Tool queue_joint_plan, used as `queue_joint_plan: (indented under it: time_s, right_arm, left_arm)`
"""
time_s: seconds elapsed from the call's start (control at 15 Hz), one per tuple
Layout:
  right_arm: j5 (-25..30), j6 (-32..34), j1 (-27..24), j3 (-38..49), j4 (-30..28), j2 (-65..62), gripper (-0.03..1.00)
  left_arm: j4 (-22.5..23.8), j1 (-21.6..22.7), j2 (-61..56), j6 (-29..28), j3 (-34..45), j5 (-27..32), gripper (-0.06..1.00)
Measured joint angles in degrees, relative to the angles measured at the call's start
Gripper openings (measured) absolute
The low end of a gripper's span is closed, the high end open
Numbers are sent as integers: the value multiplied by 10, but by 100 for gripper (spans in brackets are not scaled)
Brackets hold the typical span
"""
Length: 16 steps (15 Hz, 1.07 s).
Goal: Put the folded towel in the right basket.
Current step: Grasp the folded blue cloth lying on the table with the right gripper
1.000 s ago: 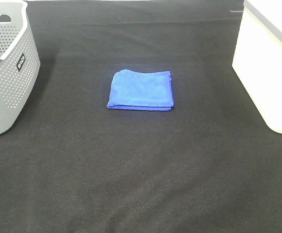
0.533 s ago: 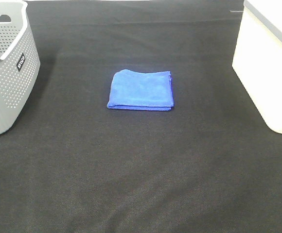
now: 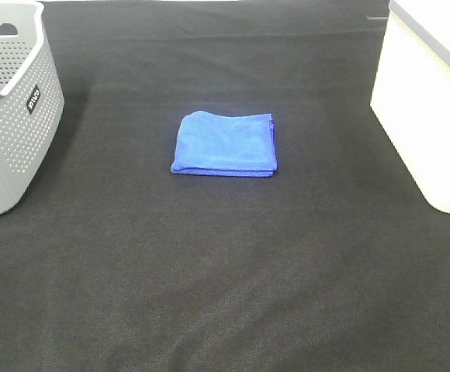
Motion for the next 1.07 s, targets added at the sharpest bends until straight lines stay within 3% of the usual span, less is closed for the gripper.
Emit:
queue_joint_plan:
  time_s: [1.07]
  right_arm:
    - [0,0,0,0,0,0,98]
  left_arm:
    - [0,0,0,0,0,0,98]
